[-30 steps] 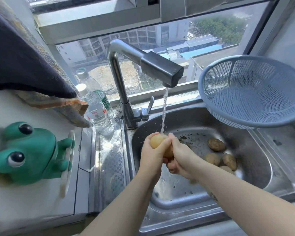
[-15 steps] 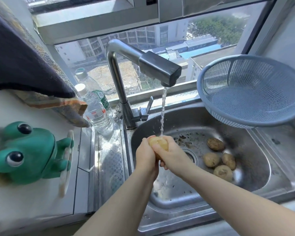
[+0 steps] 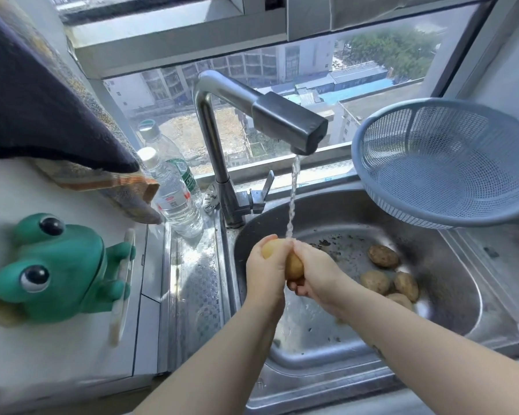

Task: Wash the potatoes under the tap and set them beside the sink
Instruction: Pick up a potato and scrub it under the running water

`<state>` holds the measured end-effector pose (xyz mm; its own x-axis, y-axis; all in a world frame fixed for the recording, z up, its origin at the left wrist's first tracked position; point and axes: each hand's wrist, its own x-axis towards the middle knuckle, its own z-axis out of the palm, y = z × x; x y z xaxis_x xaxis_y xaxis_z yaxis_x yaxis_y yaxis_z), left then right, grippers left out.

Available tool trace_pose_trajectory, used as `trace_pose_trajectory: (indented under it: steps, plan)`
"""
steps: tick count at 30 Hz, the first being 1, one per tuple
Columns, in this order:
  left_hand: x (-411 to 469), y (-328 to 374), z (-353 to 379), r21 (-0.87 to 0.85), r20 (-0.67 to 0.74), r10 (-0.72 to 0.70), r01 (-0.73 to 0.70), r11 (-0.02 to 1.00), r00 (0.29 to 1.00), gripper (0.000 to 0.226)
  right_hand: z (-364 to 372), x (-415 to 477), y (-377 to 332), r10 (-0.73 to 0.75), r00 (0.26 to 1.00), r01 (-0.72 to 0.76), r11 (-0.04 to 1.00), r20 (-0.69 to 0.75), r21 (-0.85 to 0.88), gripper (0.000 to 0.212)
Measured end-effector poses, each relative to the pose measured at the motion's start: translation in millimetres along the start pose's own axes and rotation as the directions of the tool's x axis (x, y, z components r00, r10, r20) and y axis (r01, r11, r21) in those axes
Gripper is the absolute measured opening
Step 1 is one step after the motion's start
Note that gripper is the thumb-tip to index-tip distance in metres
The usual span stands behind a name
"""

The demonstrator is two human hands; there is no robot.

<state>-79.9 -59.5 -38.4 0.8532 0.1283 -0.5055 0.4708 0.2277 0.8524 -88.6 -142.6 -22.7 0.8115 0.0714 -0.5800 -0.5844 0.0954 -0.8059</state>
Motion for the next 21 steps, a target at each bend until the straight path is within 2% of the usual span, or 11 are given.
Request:
trace_pose_trajectory:
  steps: [2, 4, 6, 9, 13, 15, 17, 19, 21]
  plan:
    - [2, 7, 2, -0.084, -0.062, -0.112, 0.107, 0.991, 0.992, 0.024, 1, -3, 4, -0.068, 0.993, 0.079, 0.99, 0.094, -0.113, 0.028]
    - [2, 13, 4, -0.15, -0.121, -0.243, 0.224, 0.963, 0.962, 0.017, 1, -6, 5, -0.097, 0.985, 0.126, 0.971, 0.143, -0.203, 0.04]
    - [3, 19, 4, -0.201, -0.161, -0.313, 0.279, 0.939, 0.936, 0.02, 1, -11, 2, -0.142, 0.979, 0.179, 0.943, 0.147, -0.282, 0.047]
    - [5, 23, 4, -0.266, -0.141, -0.354, 0.309, 0.913, 0.925, 0.028, 2, -13, -4, -0.227, 0.969, 0.248, 0.891, 0.101, -0.38, 0.05]
    - [2, 23, 8, -0.335, -0.072, -0.299, 0.259, 0.906, 0.952, 0.03, 7, -3, -7, -0.25, 0.962, 0.226, 0.954, -0.105, -0.199, 0.03]
    - [0, 18, 9, -0.332, -0.019, -0.239, 0.22, 0.917, 0.971, 0.029, 10, 2, -9, -0.204, 0.957, 0.187, 0.978, -0.208, -0.095, 0.019]
    - [-2, 10, 8, -0.269, 0.042, -0.136, 0.143, 0.952, 0.99, 0.024, 9, 6, -10, -0.108, 0.957, 0.107, 0.994, -0.267, -0.02, 0.02]
    - [-5, 1, 4, -0.148, 0.102, -0.039, 0.054, 0.988, 0.994, 0.044, 7, 8, -10, -0.005, 0.963, 0.008, 1.0, -0.27, 0.009, 0.03]
    - [-5, -4, 3, -0.08, 0.099, -0.016, 0.024, 0.997, 0.995, 0.068, 6, 8, -9, 0.06, 0.975, -0.054, 0.998, -0.216, 0.033, 0.031]
